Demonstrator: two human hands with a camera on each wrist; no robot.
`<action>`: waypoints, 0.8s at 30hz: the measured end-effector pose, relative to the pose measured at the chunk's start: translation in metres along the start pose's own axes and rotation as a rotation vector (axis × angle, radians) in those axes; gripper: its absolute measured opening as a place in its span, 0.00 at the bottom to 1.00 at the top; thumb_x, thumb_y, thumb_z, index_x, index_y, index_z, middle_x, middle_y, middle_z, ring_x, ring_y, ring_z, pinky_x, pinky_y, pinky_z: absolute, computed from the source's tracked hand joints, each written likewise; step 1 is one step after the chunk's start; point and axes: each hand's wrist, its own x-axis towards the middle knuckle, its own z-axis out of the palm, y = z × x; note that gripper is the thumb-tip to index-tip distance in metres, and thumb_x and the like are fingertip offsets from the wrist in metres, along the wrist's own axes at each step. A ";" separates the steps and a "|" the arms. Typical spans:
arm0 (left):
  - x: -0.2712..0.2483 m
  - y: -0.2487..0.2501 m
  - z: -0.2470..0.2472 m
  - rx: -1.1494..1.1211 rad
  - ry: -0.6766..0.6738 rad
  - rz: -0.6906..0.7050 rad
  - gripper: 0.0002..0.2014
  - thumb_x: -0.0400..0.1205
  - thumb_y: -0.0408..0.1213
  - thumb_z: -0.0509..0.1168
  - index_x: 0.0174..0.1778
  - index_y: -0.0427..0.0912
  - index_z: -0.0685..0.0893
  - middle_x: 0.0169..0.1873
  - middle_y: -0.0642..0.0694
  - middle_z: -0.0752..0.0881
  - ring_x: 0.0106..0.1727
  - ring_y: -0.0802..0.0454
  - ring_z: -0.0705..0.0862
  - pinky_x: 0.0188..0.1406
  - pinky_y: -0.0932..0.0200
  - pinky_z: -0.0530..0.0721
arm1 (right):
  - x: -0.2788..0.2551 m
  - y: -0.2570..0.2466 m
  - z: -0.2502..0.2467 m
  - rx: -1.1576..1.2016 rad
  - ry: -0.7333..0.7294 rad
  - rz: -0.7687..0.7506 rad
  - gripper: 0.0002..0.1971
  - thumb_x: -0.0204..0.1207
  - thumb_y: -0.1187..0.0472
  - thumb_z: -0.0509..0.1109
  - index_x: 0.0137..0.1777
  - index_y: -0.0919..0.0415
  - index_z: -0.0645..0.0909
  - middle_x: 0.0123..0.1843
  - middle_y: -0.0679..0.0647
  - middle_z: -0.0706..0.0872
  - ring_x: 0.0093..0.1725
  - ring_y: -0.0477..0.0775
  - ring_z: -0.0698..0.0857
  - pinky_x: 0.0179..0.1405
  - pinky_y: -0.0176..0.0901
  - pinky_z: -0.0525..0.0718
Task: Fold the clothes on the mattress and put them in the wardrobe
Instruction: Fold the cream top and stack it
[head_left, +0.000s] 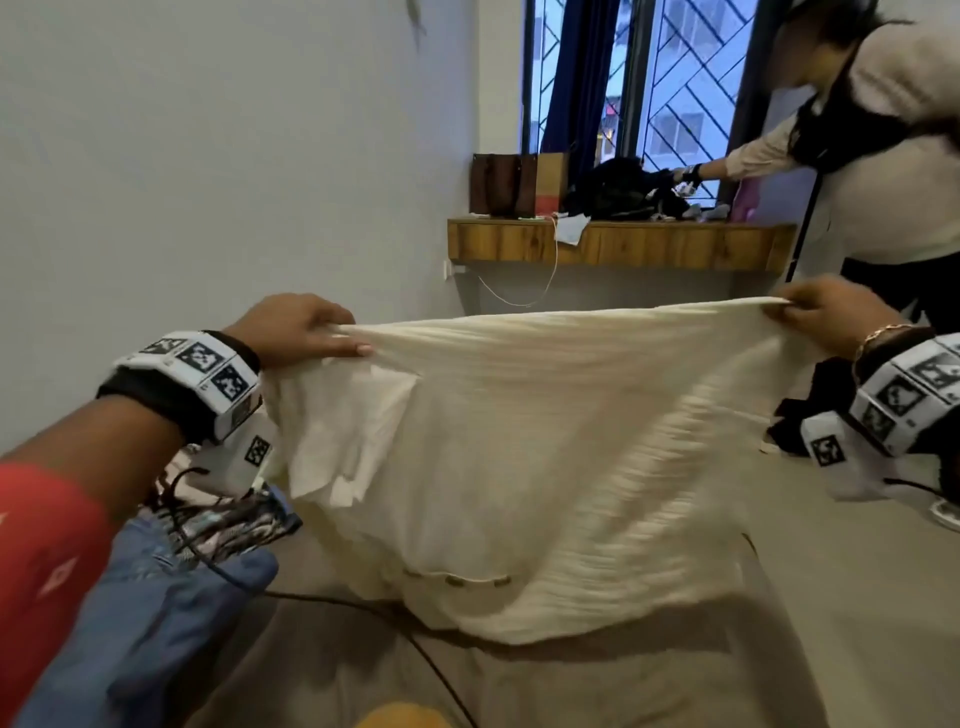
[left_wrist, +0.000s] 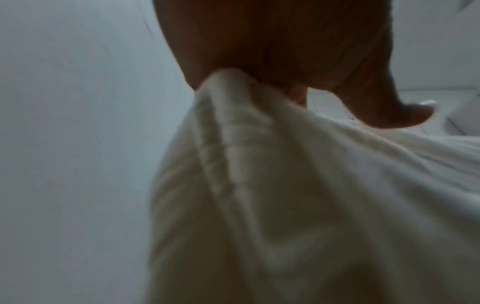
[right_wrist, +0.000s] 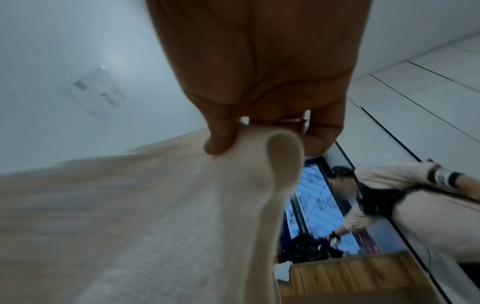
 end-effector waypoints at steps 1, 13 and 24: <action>0.000 0.001 0.000 -0.004 0.023 0.004 0.36 0.60 0.68 0.57 0.54 0.46 0.86 0.51 0.43 0.86 0.57 0.43 0.81 0.53 0.55 0.72 | 0.000 0.001 0.001 0.030 -0.032 0.005 0.09 0.81 0.63 0.63 0.50 0.66 0.84 0.49 0.64 0.83 0.49 0.62 0.80 0.46 0.49 0.76; 0.005 0.003 0.091 -0.032 -0.174 -0.069 0.16 0.77 0.50 0.66 0.52 0.41 0.85 0.44 0.45 0.84 0.49 0.44 0.82 0.43 0.59 0.73 | -0.019 0.013 0.088 0.568 -0.314 0.365 0.03 0.77 0.60 0.68 0.44 0.55 0.84 0.57 0.63 0.83 0.54 0.63 0.81 0.62 0.56 0.77; -0.011 0.181 0.126 -0.027 0.335 0.971 0.15 0.75 0.42 0.64 0.58 0.47 0.84 0.40 0.42 0.83 0.47 0.48 0.73 0.39 0.54 0.73 | -0.045 -0.090 0.094 1.109 -0.737 0.047 0.07 0.72 0.65 0.64 0.48 0.65 0.79 0.39 0.56 0.83 0.35 0.50 0.80 0.30 0.35 0.81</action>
